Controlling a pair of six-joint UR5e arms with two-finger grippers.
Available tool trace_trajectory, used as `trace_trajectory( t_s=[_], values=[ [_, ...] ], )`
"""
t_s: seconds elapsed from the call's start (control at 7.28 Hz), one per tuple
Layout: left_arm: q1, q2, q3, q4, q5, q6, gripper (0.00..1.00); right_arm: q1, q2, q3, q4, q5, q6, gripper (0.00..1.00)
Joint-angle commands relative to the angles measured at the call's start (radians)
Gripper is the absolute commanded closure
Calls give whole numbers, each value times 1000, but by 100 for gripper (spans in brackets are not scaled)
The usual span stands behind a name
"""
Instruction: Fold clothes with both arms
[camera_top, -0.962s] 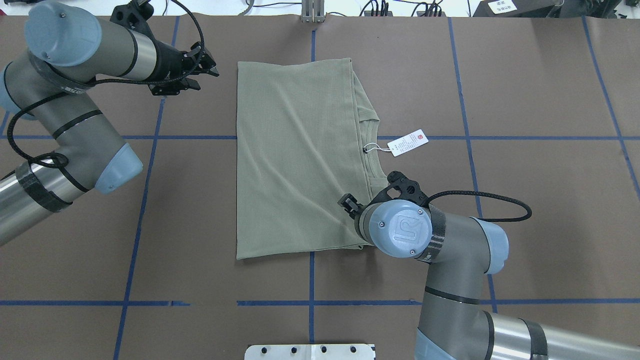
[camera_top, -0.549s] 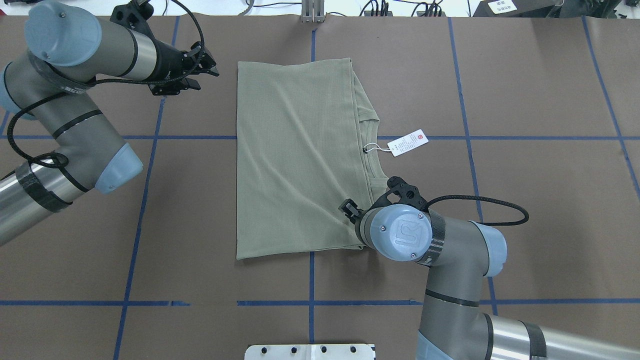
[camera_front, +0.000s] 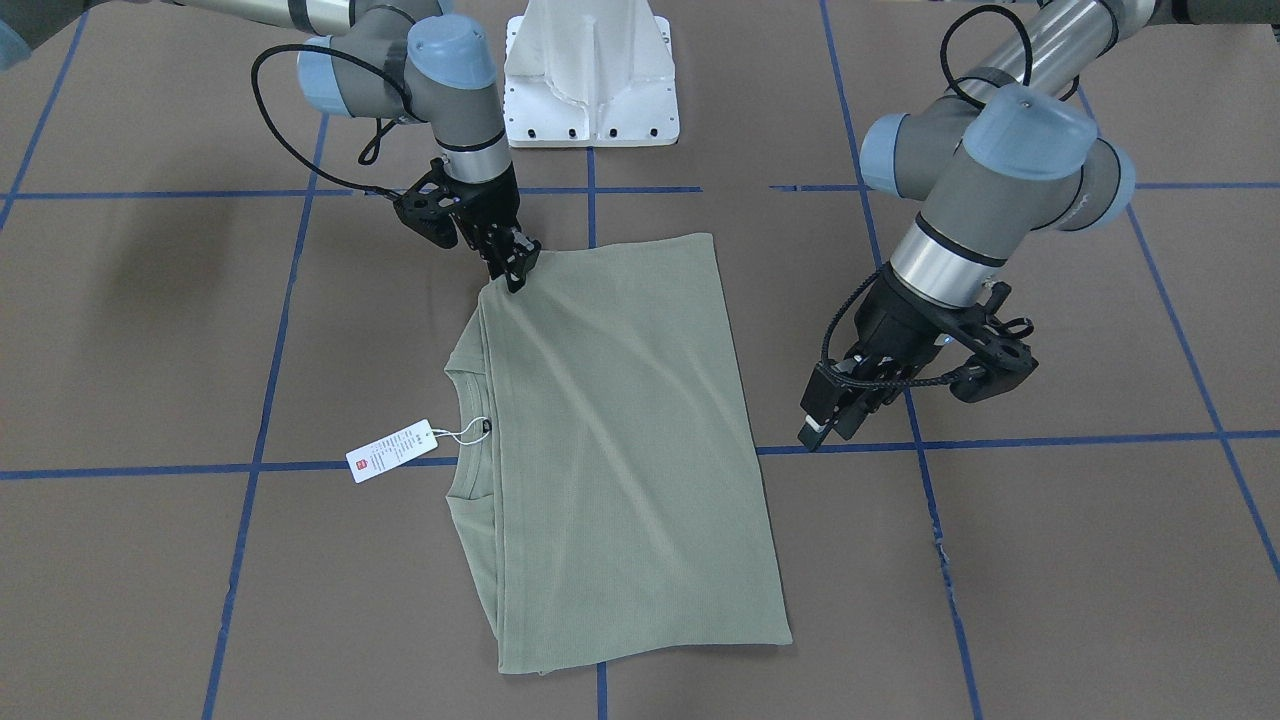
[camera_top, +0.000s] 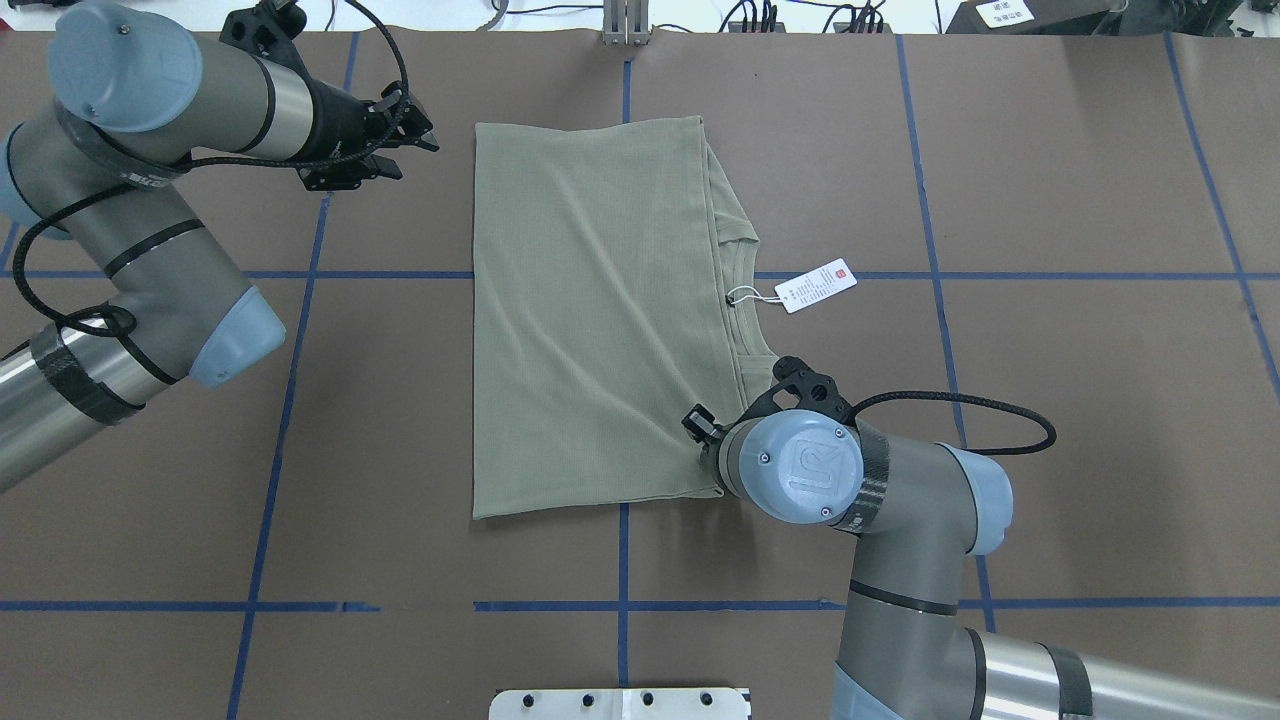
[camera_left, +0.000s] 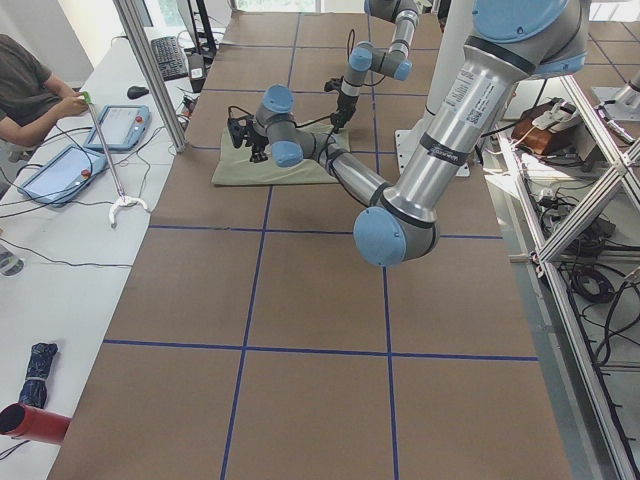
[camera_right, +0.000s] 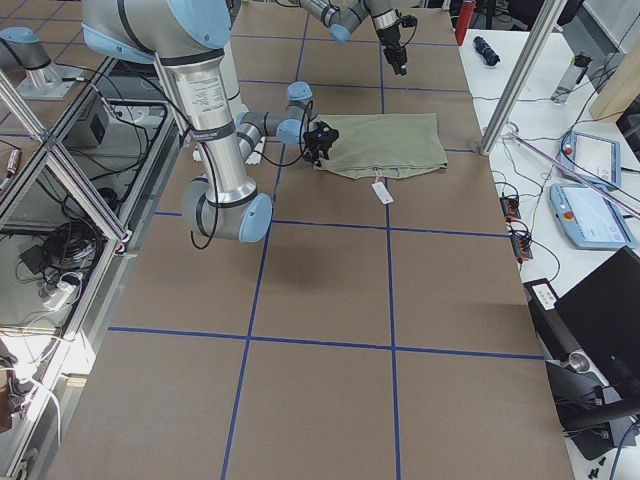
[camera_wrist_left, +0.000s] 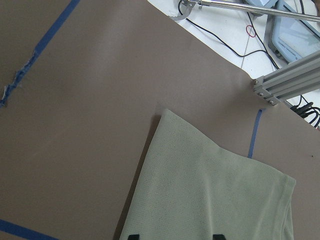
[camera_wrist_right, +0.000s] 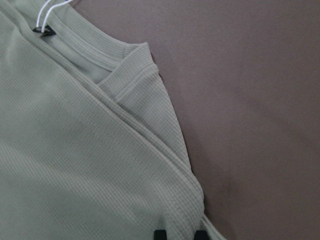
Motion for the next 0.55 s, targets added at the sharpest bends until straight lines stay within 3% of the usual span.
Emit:
trace_trajectory(
  t_s=[0.0,0.27,0.41],
  values=[
    [-2,2,-1,0,-1,0,42,17,6,1,2,22,-4,100],
    [0,0,-4,0,-3,-25,42,57,9,16,4,120,-4,100],
    [2,0,-10,0,-4,-63,42,58,2,49,-4,122,1,100]
  ],
)
